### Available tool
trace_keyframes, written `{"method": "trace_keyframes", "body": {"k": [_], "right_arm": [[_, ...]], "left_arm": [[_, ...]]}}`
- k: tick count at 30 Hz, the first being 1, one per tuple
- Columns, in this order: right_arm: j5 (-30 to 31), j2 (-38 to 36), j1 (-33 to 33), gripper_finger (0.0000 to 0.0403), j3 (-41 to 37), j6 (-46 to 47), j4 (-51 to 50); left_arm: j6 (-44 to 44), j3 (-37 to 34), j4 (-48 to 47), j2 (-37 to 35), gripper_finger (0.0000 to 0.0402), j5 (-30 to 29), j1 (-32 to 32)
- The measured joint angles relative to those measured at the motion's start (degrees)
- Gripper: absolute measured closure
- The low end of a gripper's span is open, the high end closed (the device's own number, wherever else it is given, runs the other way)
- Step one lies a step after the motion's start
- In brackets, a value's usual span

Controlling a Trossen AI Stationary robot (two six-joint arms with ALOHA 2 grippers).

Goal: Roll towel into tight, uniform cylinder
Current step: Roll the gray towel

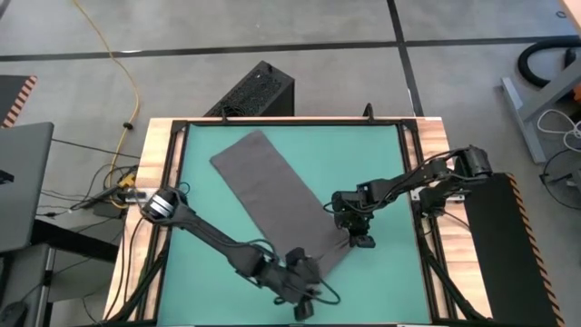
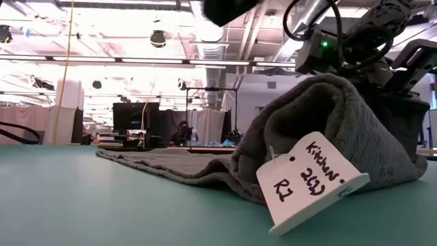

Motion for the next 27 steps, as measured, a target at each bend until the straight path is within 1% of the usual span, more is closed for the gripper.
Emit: {"method": "trace_keyframes", "body": {"k": [3, 6, 9, 12, 14, 18, 22, 25, 27], "right_arm": [[0.13, 0.0, -0.08, 0.0384, 0.0, 0.11, 0.23], [0.26, 0.0, -0.15, 0.0384, 0.0, 0.09, 0.38], [0.31, 0.0, -0.11, 0.0384, 0.0, 0.07, 0.5], [0.33, 0.0, -0.11, 0.0384, 0.0, 0.07, 0.95], [0.35, 0.0, -0.11, 0.0384, 0.0, 0.07, 1.05], [0.37, 0.0, -0.11, 0.0384, 0.0, 0.04, 1.15], [0.37, 0.0, -0.15, 0.0384, 0.0, -0.01, 1.18], [0.35, 0.0, -0.15, 0.0384, 0.0, 0.0, 1.22], [0.35, -0.02, -0.15, 0.0384, 0.0, 0.02, 1.22]], "left_arm": [[-2.67, 7.85, -7.36, 5.18, 0.023, 1.22, 0.55], [-6.95, 15.25, -16.54, 10.04, 0.021, 2.61, 1.88], [-9.63, 21.56, -24.32, 14.71, 0.0206, 4.54, 3.09], [-10.29, 26.27, -29.41, 18.2, 0.0207, 6.65, 3.75], [-10.93, 27.91, -31.81, 19.08, 0.0207, 6.66, 3.76], [-11.63, 28.2, -34.94, 19.2, 0.0207, 6.64, 3.67], [-9.39, 28.44, -35.08, 18.51, 0.0207, 5.84, 3.7], [-8.16, 31.57, -38.57, 17.92, 0.0207, 4.41, 3.76], [-8.09, 31.99, -39.34, 17.54, 0.0207, 4.12, 3.76]]}}
